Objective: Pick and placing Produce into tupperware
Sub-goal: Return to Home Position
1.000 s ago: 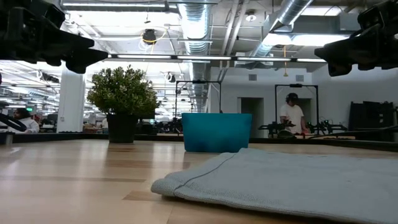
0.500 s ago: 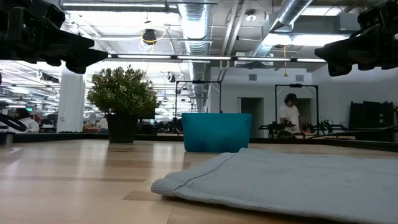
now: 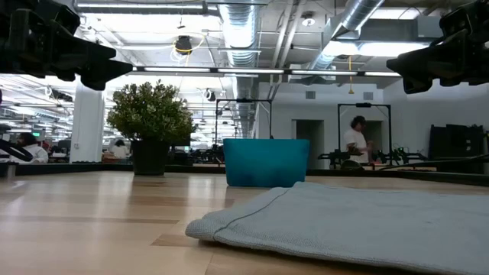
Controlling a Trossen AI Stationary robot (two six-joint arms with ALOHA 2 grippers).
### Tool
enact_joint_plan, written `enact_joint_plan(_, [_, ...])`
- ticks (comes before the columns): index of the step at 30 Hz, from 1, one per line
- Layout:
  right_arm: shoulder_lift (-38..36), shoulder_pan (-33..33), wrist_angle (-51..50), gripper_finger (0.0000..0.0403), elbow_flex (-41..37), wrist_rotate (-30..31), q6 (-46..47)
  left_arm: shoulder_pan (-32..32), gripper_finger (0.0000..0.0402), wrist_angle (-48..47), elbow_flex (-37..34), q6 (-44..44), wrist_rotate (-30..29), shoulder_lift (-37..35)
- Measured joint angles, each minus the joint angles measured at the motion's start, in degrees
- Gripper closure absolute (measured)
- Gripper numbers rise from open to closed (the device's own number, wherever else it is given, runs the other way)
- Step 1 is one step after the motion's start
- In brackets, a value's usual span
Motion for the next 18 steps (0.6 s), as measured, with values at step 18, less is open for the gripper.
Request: enact_joint_plan(18, [0.0,0.0,0.0,0.0244,0.0,0.0,0.0,0.0,0.0116,0.0,0.0,0.6,0.0,0.0])
